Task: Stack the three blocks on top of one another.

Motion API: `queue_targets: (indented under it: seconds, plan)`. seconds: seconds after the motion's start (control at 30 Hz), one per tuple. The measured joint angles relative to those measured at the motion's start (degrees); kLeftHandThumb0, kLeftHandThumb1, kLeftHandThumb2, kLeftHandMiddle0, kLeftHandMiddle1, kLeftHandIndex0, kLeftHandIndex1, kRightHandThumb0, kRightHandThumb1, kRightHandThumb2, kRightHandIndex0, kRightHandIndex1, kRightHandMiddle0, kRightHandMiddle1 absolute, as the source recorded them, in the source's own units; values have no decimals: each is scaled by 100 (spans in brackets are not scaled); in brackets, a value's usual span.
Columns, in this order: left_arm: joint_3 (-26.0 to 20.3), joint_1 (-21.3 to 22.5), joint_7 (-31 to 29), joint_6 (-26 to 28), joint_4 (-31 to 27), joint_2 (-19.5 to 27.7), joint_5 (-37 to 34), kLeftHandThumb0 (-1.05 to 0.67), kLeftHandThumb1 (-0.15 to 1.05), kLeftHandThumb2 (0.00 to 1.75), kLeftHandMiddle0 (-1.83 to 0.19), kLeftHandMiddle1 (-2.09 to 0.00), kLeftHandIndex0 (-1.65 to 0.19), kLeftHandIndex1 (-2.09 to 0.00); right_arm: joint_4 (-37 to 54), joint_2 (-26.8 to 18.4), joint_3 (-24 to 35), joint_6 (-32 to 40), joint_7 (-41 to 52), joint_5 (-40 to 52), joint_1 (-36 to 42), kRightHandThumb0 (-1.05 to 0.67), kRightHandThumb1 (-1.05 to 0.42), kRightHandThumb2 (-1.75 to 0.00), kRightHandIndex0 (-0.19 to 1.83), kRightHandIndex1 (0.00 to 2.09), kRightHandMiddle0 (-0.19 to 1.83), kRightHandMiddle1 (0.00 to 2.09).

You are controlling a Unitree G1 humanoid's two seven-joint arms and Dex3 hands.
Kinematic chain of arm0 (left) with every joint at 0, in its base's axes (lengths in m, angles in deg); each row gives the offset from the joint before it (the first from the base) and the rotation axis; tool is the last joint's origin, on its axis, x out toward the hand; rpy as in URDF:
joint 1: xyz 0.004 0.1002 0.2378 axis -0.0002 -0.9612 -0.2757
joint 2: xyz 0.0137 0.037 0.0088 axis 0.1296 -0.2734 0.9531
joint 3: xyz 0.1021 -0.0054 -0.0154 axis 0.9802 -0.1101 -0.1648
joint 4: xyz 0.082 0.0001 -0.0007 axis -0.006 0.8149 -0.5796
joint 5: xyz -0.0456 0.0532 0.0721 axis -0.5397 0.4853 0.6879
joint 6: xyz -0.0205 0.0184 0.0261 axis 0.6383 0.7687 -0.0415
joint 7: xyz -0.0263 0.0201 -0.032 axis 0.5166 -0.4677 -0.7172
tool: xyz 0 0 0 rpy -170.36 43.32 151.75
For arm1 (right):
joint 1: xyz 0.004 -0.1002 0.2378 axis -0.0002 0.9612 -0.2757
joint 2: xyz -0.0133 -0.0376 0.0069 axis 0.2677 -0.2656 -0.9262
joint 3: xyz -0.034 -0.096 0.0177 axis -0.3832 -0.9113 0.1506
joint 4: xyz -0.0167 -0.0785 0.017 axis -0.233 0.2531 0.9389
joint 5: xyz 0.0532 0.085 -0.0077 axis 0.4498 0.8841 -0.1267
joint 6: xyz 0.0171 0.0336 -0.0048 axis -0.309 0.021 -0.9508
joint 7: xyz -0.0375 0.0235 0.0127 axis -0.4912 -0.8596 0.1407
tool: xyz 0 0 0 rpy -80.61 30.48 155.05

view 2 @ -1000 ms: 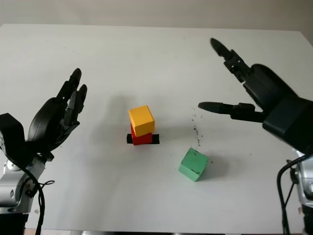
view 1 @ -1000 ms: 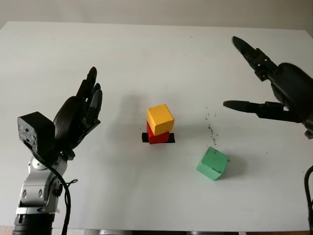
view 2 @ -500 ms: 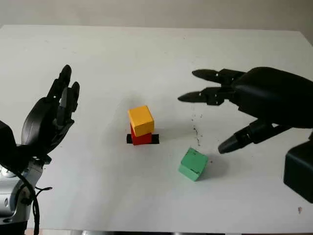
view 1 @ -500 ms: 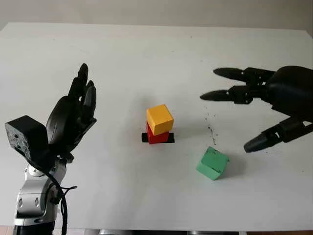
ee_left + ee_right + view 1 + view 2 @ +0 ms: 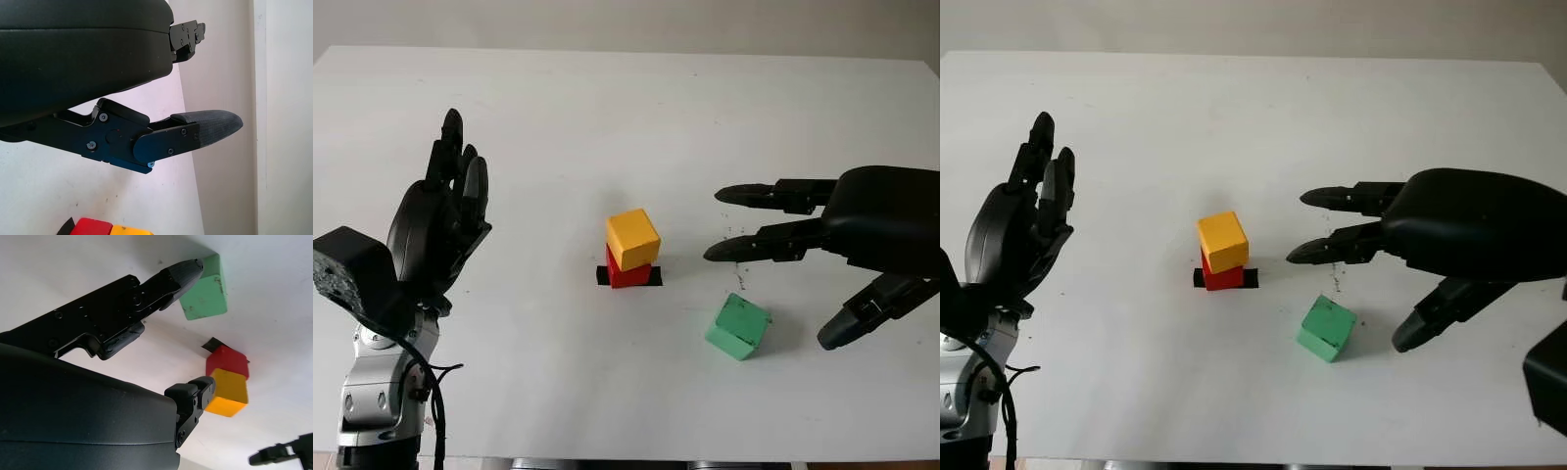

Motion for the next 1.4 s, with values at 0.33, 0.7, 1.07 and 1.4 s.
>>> queue_targets:
  seconds: [0.33,0.7,1.07,1.4]
  plan:
    - [126,-1,-95,-195,45,-226,-35,-65,105,61,19,0,19,0,-313,588,-265,-755,-953,-1132,340,-66,-78,-6,10,6,52,8]
    - [237,-9,-32,-223,45,-279,195,-68,105,63,19,0,19,0,-621,620,-347,-985,-1366,-1445,639,-61,-76,-5,7,4,54,7]
    - [268,-9,-51,-237,45,-290,309,-66,105,63,19,0,19,0,-685,605,-344,-906,-1495,-1540,866,-53,-77,-6,7,5,58,7]
    - [302,-10,-200,-286,50,-288,349,-66,105,62,19,0,19,0,-876,643,-537,-906,-1638,-1555,855,-49,-80,-6,7,5,60,7]
